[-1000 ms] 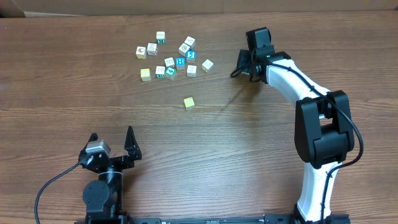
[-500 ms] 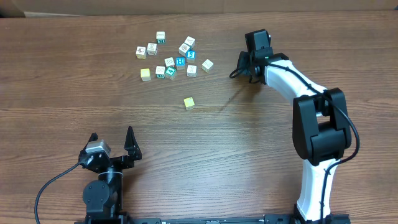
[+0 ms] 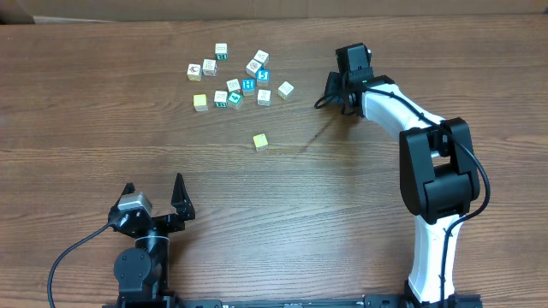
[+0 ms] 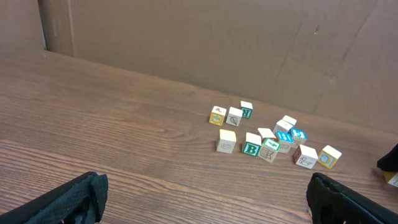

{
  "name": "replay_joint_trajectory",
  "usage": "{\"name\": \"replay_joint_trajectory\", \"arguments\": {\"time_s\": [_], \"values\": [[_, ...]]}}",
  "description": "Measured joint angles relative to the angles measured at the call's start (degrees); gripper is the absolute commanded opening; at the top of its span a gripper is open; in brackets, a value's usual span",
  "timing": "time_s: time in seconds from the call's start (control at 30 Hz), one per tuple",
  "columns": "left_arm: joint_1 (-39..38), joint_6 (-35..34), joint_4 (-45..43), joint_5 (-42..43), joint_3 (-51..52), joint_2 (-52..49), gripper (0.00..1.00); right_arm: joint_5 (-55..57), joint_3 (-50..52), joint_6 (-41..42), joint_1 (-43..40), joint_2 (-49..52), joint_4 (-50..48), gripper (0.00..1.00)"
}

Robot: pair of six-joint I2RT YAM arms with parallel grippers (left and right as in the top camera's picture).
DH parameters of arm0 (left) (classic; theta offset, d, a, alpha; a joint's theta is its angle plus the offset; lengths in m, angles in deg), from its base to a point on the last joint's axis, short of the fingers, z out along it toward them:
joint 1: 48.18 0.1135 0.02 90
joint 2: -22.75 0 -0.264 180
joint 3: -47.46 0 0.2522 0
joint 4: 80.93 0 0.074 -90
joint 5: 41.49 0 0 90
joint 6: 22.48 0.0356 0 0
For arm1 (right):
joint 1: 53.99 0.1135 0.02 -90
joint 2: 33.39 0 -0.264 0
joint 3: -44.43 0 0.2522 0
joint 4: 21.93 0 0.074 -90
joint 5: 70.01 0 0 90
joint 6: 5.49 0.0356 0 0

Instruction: Form a circle

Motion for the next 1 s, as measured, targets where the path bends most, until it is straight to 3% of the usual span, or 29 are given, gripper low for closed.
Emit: {"name": "replay_joint_trajectory", "arguments": {"time_s": [0.07, 0.3, 0.57, 1.0], "values": [[0.0, 0.0, 0.0, 0.0, 0.0, 0.0, 1.0, 0.0, 0.0, 0.0, 0.0, 0.0, -0.2, 0.4], [0.0, 0.0, 0.0, 0.0, 0.0, 0.0, 0.99, 0.0, 0.0, 0.2, 0.0, 0.0, -0.2, 0.26], [0.0, 0.0, 0.0, 0.0, 0.0, 0.0, 1.0, 0.0, 0.0, 0.2, 0.0, -3.9, 3.7, 0.24], [0.0, 0.0, 0.0, 0.0, 0.0, 0.0, 0.99, 0.0, -0.1, 0.0, 0.0, -26.7, 20.8, 0.24]]}}
